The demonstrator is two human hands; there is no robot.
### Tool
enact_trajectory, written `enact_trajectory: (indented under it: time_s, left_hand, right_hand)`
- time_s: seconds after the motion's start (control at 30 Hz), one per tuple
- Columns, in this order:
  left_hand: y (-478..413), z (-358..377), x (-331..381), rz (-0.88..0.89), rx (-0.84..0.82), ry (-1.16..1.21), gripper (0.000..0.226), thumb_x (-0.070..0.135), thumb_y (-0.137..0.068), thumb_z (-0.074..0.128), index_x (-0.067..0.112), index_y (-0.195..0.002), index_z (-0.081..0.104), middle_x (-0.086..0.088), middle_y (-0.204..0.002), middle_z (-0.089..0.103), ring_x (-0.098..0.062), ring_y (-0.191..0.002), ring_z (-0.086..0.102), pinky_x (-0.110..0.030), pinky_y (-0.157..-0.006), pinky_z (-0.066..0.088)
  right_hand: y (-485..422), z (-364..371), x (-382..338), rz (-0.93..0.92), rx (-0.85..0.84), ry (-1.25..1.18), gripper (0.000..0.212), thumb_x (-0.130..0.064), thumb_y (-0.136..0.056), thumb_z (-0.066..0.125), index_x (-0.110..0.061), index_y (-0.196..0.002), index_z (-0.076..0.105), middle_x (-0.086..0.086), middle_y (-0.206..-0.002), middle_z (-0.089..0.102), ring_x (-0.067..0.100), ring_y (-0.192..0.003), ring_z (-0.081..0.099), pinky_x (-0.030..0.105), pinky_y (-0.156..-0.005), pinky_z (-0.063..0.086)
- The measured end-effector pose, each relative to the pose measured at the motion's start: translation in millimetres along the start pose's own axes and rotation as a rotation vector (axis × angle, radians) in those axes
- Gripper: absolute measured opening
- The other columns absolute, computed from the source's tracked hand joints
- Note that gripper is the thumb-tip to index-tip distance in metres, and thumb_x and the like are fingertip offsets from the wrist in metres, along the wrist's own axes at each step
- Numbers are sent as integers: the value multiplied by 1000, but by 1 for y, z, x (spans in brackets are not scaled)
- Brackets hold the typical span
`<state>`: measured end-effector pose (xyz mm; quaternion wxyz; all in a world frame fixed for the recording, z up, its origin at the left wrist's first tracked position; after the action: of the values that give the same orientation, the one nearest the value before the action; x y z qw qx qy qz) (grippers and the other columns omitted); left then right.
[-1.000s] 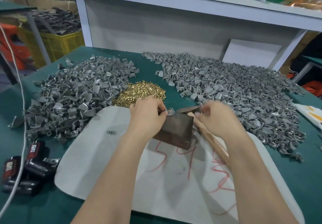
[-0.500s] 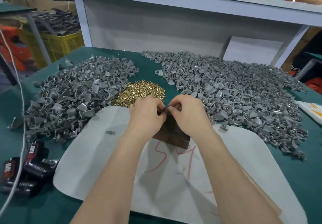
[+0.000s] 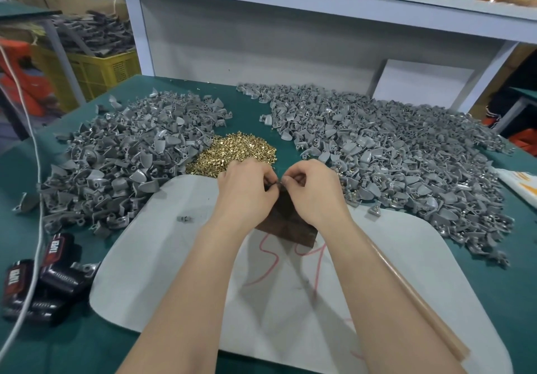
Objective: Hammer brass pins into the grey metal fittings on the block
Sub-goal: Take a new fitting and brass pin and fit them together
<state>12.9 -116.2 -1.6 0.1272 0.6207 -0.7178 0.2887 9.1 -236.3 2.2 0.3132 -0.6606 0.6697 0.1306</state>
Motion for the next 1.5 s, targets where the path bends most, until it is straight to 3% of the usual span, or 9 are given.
enact_trajectory:
  time_s: [0.23,0.67,0.87,0.97,1.07,1.2,1.3,1.37,1.5]
  left_hand:
    - [0,0,0,-1,4,3,10,27,-89,59,26,-90,69,5,-102,61,-25,-107,50,-37,-89,35]
    - [2,-1,2,13,0,2,10,25,-89,58,24,-89,68,6,-102,58,-25,-107,47,-37,-90,34]
    - [2,-1,1,7,-9,34,8,28,-89,61,27,-81,64,8,-97,57,-23,-104,48,-37,-89,34]
    - [2,-1,-1,-3,-19,47,9,29,-89,62,29,-80,62,9,-95,57,-22,-103,49,-37,-89,35]
    - [2,-1,0,-12,-22,65,12,28,-87,63,29,-76,59,9,-91,57,-22,-101,50,-37,-88,39]
    - [3,-3,-1,-33,-28,115,13,27,-85,66,29,-74,60,7,-92,63,-21,-97,56,-42,-90,45]
    - [3,-3,-2,-36,-27,114,12,27,-85,67,29,-75,60,7,-92,63,-21,-97,57,-43,-91,45]
    - [3,-3,-2,-35,-23,107,14,27,-85,66,29,-74,59,6,-92,63,-22,-98,56,-43,-91,45]
    - [3,-4,-1,-28,-20,89,16,26,-84,68,28,-71,58,8,-88,61,-23,-97,56,-43,-90,45]
  right_hand:
    - [4,-1,-1,-32,59,-27,14,-14,-89,60,-20,-76,58,-2,-89,53,12,-77,47,23,-73,37]
    - [3,0,-5,-64,38,35,12,-14,-89,59,-19,-78,57,0,-90,53,19,-88,53,31,-83,42]
    - [0,-31,28,77,44,25,28,-25,-92,58,-14,-116,63,3,-107,67,20,-98,61,28,-87,45]
    - [9,-32,65,264,-195,419,30,-36,-91,55,-10,-104,58,10,-101,65,28,-90,60,35,-79,50]
    - [11,-19,72,265,-314,481,20,-24,-88,56,-7,-98,57,13,-99,65,30,-90,60,32,-74,47]
    - [7,-34,76,292,-223,263,18,-20,-91,54,-6,-98,62,11,-87,66,25,-73,62,29,-59,47]
    - [8,-55,72,270,-69,33,8,-19,-90,55,-11,-92,57,9,-79,68,23,-65,69,43,-68,56]
    - [11,-59,59,179,-65,9,6,-22,-90,55,-19,-95,53,4,-76,68,16,-56,67,41,-67,55]
    - [23,-67,28,-89,59,100,47,-24,-92,56,-38,-135,45,-1,-110,68,21,-95,63,28,-81,47]
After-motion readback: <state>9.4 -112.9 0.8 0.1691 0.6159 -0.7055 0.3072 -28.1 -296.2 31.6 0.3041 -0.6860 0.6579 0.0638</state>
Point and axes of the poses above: each hand's wrist, its own y-axis away from the middle knuckle, its own z-axis out of the palm, x = y × z, the point moved 7 cm from there along -y, towards the middle knuckle
